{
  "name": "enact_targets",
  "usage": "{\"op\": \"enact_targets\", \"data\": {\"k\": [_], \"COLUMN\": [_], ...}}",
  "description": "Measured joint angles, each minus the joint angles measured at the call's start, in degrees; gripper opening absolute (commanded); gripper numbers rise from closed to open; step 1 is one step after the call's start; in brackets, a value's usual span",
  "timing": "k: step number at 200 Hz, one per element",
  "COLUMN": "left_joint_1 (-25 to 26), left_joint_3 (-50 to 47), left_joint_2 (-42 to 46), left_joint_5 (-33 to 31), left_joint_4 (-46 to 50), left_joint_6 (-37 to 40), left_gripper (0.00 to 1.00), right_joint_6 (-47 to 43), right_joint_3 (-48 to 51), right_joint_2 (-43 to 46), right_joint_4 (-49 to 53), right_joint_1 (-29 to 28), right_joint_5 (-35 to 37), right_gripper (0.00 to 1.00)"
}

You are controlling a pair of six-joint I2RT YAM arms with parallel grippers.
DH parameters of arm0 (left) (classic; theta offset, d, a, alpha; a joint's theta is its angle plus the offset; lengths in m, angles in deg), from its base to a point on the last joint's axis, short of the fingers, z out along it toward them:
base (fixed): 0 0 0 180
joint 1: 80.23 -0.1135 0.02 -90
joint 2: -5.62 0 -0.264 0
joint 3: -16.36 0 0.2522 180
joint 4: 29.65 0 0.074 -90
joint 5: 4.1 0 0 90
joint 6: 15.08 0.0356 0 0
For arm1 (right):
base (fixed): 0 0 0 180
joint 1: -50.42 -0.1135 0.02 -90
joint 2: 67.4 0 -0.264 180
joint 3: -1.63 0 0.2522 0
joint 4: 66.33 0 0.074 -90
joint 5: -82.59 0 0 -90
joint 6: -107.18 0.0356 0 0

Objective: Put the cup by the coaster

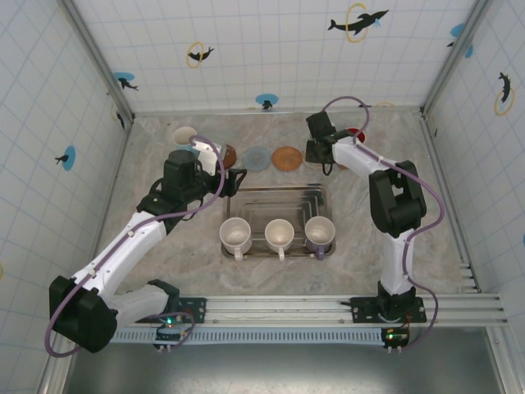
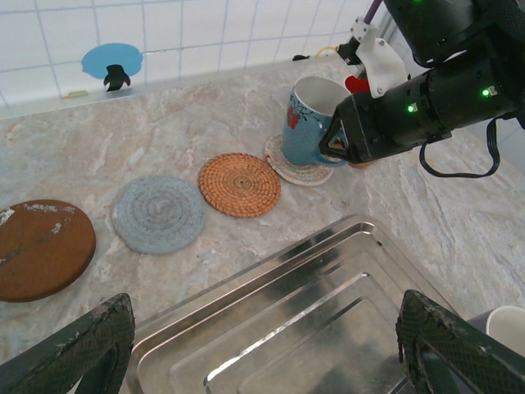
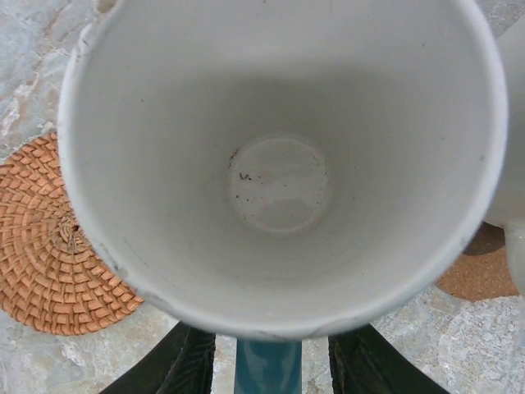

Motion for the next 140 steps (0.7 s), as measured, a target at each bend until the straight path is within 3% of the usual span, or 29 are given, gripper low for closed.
{"op": "enact_targets", "data": {"k": [140], "left_joint_1": [0.0], "left_joint_3": [0.4], "left_joint_2": [-1.6], "left_joint_5": [-1.5], "left_joint_4": [0.9], "left_joint_6": [-0.5], "left_gripper": [0.83], "right_joint_6": [4.5], "right_joint_3": [19.7], "right_joint_2": [24.2], "right_joint_4": [-5.8], "right_joint_1": [0.0], "right_joint_5": [-1.9], "right_gripper": [0.45]}}
